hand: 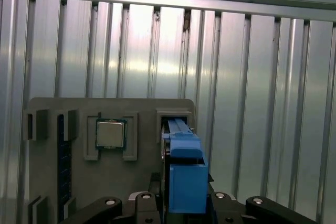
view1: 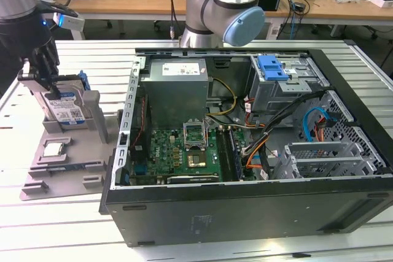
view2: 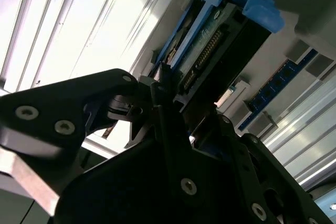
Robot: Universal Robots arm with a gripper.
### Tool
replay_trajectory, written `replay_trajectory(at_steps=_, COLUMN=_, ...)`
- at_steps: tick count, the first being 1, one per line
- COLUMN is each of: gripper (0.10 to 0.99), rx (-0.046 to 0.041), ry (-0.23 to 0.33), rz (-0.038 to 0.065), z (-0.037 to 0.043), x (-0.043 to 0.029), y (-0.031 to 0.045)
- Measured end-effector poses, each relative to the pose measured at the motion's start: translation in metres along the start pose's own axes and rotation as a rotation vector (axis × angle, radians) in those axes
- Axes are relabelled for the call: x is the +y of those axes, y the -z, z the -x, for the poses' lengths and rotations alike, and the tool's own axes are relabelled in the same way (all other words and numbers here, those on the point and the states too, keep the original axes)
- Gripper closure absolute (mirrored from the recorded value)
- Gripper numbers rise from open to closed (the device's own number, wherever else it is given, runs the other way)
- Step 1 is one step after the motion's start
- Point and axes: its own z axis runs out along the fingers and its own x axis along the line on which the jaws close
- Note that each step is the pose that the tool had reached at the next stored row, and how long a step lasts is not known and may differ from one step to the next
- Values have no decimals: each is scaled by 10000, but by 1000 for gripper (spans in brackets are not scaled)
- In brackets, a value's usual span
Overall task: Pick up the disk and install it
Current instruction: 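Pick up the disk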
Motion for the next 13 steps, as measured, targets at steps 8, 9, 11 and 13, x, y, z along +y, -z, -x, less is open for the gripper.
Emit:
replay_trajectory(at_steps=8, gripper=718, rx=0, ry=0, rz=-1, z=0, x=4, y=1)
replay_trajectory(at_steps=9, gripper=718, rx=0, ry=0, rz=0, z=0, x=4, y=6)
replay_trajectory(at_steps=11, gripper=718, rx=0, ry=0, rz=0, z=1, x=4, y=28)
replay_trajectory(at_steps=13, gripper=718, rx=0, ry=1, rz=-1, z=2, x=3, y=64)
